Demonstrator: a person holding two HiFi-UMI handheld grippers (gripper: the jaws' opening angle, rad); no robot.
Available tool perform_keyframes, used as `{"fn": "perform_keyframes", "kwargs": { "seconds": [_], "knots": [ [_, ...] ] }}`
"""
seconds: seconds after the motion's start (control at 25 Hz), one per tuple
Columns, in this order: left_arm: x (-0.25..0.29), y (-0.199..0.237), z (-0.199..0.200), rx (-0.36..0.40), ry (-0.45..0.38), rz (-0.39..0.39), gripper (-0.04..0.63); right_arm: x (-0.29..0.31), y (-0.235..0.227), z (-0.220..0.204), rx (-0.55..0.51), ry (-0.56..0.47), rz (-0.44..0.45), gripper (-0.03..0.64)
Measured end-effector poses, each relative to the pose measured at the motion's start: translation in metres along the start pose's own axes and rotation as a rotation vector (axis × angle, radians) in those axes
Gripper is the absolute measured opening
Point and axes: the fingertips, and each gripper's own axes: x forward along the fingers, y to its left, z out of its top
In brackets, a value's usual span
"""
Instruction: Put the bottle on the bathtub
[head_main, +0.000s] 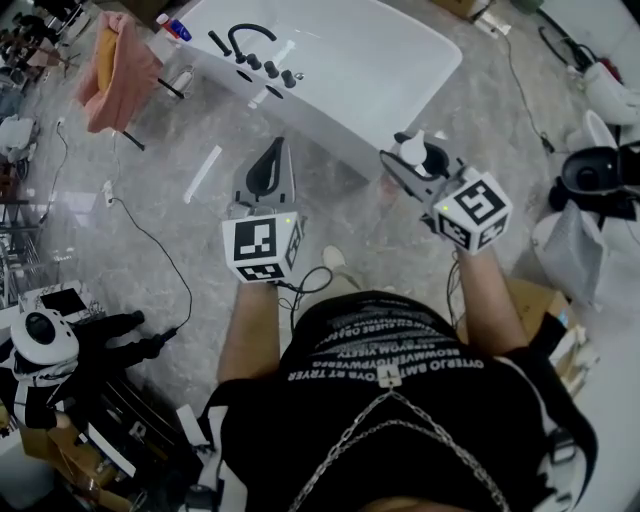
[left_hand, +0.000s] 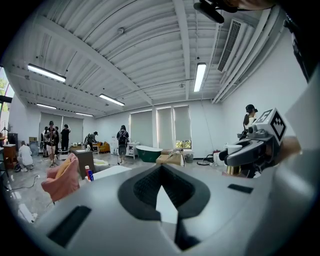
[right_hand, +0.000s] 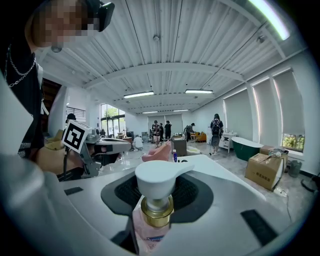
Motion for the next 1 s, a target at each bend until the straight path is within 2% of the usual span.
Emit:
{"fn": "perform_keyframes", "kwargs": {
  "seconds": [0.48, 1.0],
  "knots": [
    [0.016, 0.029, 0.005, 0.023, 0.005, -0.052, -0.003, 0.029, -0.009, 0.025, -0.026, -0.034, -0.043, 0.137],
    [0.035, 0.059, -0.009, 0.005, 0.045, -0.081, -0.003, 0.064, -0.014, 0.02, 0.018, -0.008, -0.063, 0.137]
  ]
}}
